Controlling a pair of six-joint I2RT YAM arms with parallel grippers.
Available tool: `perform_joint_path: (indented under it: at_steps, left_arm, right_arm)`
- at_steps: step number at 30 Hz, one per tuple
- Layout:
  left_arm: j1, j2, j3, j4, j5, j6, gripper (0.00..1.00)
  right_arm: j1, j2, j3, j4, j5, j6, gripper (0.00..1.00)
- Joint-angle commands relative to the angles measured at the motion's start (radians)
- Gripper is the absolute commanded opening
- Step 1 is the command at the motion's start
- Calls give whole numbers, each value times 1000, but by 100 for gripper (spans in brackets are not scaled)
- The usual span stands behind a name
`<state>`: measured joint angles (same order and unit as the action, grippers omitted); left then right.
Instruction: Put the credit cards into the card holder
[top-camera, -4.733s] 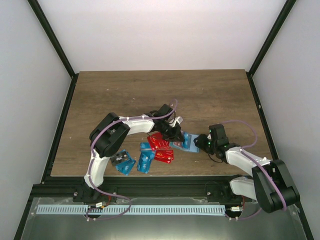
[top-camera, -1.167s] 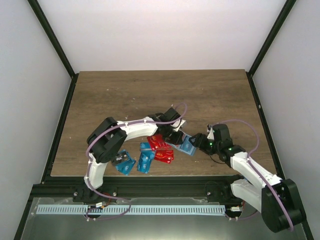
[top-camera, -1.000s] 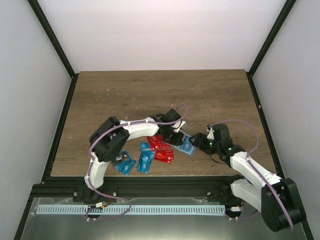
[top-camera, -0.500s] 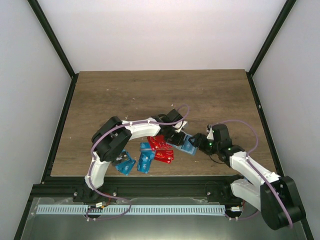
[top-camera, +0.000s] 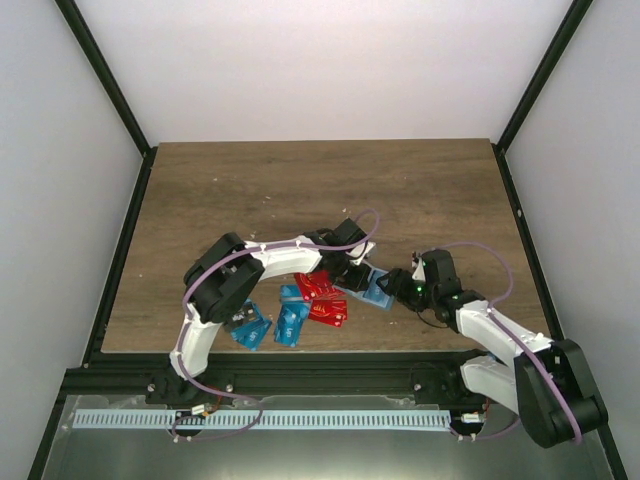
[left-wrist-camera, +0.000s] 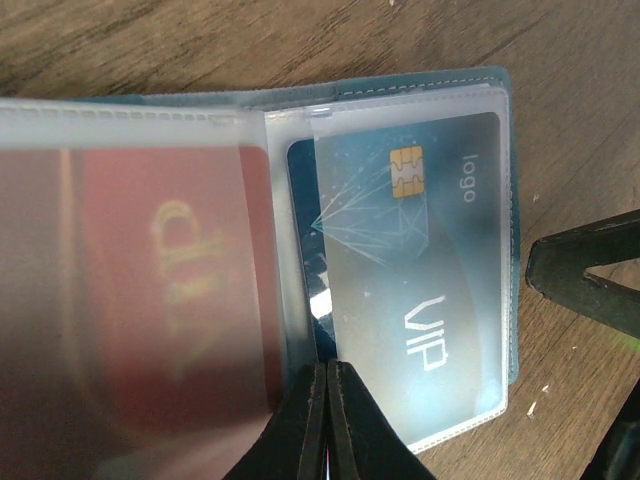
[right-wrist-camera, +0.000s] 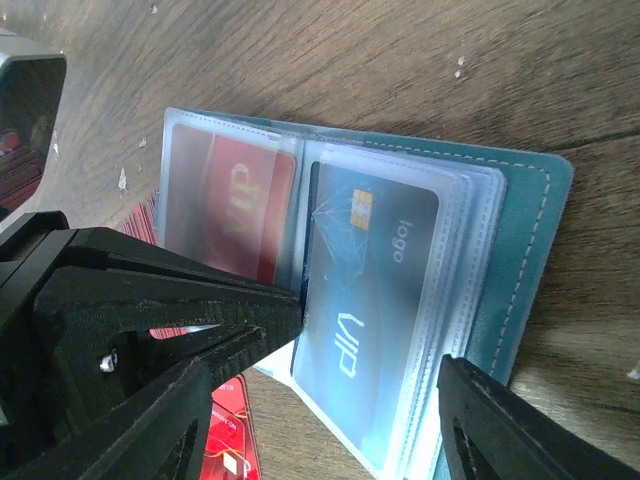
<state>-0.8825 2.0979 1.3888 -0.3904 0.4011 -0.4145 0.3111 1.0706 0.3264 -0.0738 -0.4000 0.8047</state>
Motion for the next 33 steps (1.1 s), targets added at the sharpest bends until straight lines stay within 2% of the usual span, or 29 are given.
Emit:
perform_joint_path:
  at_steps: [1, 21, 33]
  left_arm:
    - [-3, 56, -15, -12, -35, 5, 4]
    - [-4, 54, -25, -2, -21, 13, 4]
    - [-4, 53, -25, -4, -24, 13, 4]
  right_arm:
    - [3, 8, -3, 27, 9, 5, 64]
    - [3, 79, 11, 74, -9, 8, 64]
    - [3, 36, 42, -26, 33, -10, 63]
